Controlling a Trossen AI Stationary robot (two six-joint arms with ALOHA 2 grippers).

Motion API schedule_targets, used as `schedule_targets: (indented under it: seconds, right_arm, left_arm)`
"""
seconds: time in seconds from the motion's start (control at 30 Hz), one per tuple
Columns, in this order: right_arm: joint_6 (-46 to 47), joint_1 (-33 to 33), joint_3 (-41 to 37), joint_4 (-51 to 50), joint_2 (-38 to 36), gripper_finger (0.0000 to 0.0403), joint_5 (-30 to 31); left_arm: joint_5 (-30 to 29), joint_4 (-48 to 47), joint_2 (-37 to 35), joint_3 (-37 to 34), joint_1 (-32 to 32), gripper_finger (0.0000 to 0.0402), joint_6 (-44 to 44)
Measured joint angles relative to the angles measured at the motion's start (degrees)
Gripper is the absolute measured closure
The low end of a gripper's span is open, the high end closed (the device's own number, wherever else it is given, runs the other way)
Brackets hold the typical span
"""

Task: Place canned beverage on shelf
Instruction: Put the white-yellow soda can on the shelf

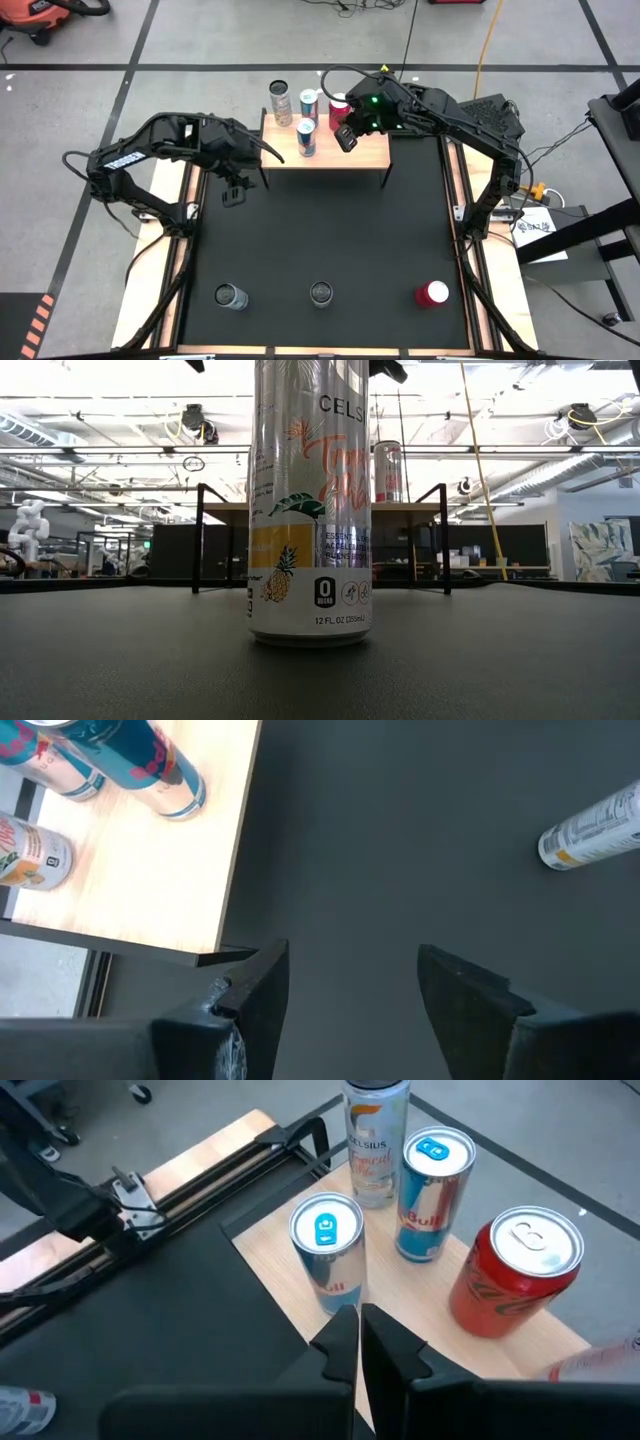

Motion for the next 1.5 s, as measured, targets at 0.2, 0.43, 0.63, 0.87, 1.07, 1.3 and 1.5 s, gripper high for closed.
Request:
schedule_targets:
  seconds: [0.2,0.43,0.63,0.87,1.07,1.3,1.5]
  right_arm:
    - [-1.6,0.0,0.0,0.7,0.0,0.0403,0.0]
    - [-3.0,0.1,0.0,0.9,0.0,0.0403,-4.5]
    - [-1.9,1.4,0.0,-0.6,0.0,0.0380,-6.0]
    - [-1.9,3.5,0.0,-3.7,0.2,0.0293,-5.9]
    - [1.4,6.7,0.0,-7.5,0.9,0.0223,-6.0]
    - [4.5,14.0,0.0,-11.2,4.2,0.0176,-6.0]
    - [8.6,20.5,0.0,-14.6,7.0,0.0165,-6.0]
  left_arm:
    - [-0.1,0.0,0.0,0.0,0.0,0.0185,-0.1]
    - [-0.1,0.0,0.0,0.0,0.0,0.0185,-0.2]
    - [-0.1,-0.1,0.0,0.0,0.0,0.0185,-0.1]
    - [-0.1,-0.3,0.0,0.0,0.0,0.0185,-0.2]
    - [-0.1,-0.4,0.0,0.0,0.0,0.0185,-1.6]
    - [0.0,-0.5,0.0,0.0,-0.4,0.0185,-1.6]
    - [0.0,-1.7,0.0,0.0,-0.4,0.0185,-1.7]
